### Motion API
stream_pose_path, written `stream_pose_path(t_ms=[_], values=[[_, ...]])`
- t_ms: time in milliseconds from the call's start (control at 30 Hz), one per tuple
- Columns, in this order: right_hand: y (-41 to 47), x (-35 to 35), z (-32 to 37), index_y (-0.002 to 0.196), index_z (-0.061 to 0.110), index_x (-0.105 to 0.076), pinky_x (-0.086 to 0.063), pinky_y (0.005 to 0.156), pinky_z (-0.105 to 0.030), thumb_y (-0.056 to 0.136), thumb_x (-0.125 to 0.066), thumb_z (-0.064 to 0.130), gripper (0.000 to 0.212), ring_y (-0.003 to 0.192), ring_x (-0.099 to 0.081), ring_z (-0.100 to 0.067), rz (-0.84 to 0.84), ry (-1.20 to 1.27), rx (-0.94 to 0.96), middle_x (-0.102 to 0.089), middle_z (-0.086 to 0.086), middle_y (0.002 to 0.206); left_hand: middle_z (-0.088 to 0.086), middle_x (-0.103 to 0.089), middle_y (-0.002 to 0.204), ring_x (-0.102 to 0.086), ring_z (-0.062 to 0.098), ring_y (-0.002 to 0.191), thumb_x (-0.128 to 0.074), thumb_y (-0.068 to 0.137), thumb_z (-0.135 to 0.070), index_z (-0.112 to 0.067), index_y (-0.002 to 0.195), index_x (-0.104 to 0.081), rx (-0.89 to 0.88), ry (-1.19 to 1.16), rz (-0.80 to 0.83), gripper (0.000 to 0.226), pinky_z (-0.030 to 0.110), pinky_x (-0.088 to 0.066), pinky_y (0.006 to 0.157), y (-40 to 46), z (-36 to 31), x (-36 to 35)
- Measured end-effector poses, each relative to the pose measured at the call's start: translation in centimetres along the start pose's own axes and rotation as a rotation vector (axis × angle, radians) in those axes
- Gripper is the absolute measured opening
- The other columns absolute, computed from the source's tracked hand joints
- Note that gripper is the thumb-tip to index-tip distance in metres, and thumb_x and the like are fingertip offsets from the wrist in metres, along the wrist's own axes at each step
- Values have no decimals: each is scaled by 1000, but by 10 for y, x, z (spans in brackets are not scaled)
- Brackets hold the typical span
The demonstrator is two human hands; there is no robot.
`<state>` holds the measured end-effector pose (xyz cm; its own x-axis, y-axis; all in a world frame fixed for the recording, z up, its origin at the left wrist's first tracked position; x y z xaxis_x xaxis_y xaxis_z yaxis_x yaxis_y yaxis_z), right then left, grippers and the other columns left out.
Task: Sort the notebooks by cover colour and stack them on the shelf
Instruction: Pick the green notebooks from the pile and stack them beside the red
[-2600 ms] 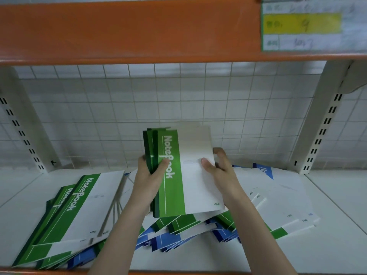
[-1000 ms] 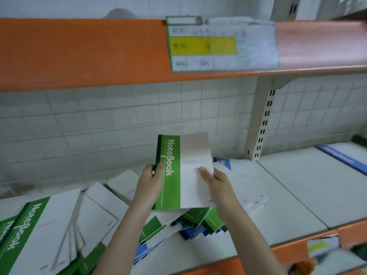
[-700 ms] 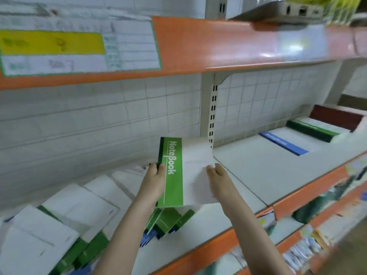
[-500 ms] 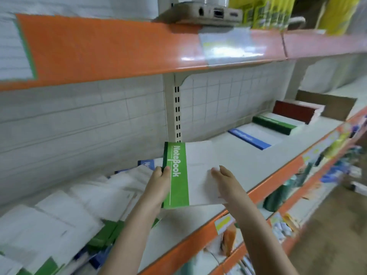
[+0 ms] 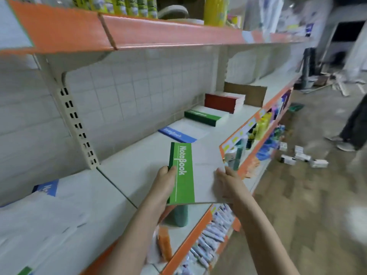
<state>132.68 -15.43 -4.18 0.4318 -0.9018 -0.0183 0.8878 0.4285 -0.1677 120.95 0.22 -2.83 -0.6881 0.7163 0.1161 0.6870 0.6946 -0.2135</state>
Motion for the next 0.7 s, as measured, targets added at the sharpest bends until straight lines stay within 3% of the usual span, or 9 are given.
stream_pose_path(t_ms=[67,167,300,433,500,567,700], values=[[10,33,-2,87,10,-58,-37,64,-27,96,-43,12,18,72,-51,-18,-42,-2,9,-56,-5,79,9,-66,87,-64,20,72,-39,100,-21,-7,98,-59,-11,-4,47,25,24,-48,57,3,-3,-35],[17,76,-5,95,9,-56,-38,78,-32,96,-41,11,15,90,-53,-23,-77,19,20,-59,-12,98,9,-67,89,-64,22,76,-42,99,-22,-13,90,-59,-27,26,96,22,26,-50,66,6,-7,-84],[21,135,-9,112,5,-56,-39,76,-30,98,-40,11,22,88,-54,-21,-161,4,19,-59,-9,99,7,-67,99,-65,23,89,-43,99,-28,-11,109,-59,-47,86,179,26,31,-51,77,9,-9,-145],[21,182,-13,107,10,-56,-41,75,-28,98,-39,10,19,85,-55,-19,-241,15,11,-61,-6,96,5,-63,102,-61,23,96,-38,99,-32,-16,105,-56,-51,146,244,25,37,-49,90,13,-7,-196],[24,205,-16,106,10,-55,-42,77,-29,99,-38,12,19,87,-57,-20,-289,22,-10,-62,-6,97,1,-61,93,-59,16,85,-37,100,-30,-20,92,-53,-59,171,264,20,30,-46,77,17,-9,-222],[31,229,-20,106,9,-55,-42,78,-30,98,-38,13,19,89,-57,-22,-336,3,-35,-61,-8,100,3,-61,91,-59,15,80,-36,100,-27,-18,97,-56,-63,172,311,22,26,-42,64,22,-10,-251],[58,270,-18,101,10,-55,-42,64,-25,97,-39,12,17,77,-57,-16,-394,-17,-46,-61,-4,91,13,-63,103,-63,25,89,-35,100,-27,-6,111,-56,-48,213,391,32,29,-48,67,42,-12,-304]])
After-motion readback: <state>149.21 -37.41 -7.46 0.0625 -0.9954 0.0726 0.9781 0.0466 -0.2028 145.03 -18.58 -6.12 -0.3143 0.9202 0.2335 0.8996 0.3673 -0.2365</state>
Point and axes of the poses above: each hand's wrist, its own y-axis towards the middle knuckle, its own x-axis out of the back of the hand, z = x × y, the point moved 9 cm from there along y, towards the middle knuckle
